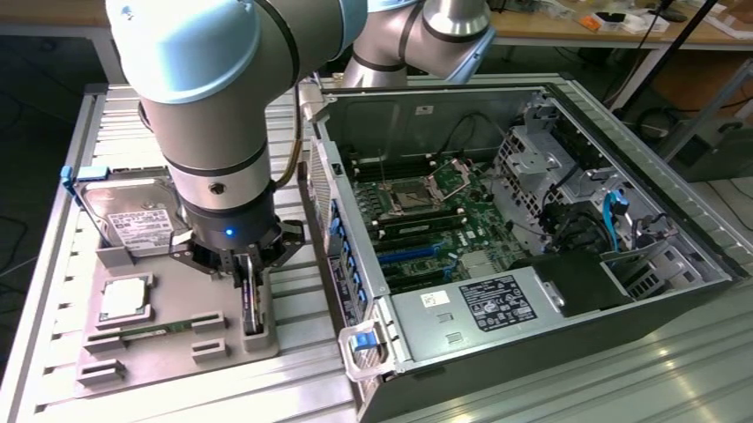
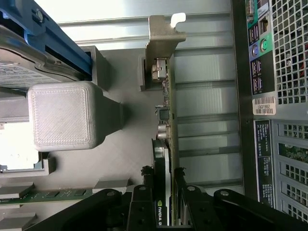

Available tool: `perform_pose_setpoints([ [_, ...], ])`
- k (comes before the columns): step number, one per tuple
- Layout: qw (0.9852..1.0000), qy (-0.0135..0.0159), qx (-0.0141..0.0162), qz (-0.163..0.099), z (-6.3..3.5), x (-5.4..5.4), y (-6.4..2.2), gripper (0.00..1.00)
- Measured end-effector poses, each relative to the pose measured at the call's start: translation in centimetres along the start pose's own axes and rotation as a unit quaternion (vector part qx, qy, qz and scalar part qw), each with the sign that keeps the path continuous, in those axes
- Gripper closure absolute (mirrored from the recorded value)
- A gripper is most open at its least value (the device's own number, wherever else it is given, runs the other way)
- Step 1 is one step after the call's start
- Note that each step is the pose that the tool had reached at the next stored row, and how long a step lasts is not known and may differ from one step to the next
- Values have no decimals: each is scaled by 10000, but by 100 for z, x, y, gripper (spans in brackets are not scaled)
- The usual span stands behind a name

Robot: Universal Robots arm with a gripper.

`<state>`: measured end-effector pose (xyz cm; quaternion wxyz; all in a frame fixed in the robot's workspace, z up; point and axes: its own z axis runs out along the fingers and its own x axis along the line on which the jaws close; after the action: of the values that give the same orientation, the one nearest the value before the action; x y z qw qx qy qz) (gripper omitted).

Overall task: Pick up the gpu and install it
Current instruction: 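Pick up the gpu and move the gpu toward the slot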

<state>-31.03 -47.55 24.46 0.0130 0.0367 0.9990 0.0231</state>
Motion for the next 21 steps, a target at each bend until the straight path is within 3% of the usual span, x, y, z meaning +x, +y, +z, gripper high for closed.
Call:
perform_pose_setpoints([
  [14, 10000, -1, -1, 0, -1, 0, 0, 73],
  [21, 10000, 0, 0, 0, -80, -2, 4, 73],
])
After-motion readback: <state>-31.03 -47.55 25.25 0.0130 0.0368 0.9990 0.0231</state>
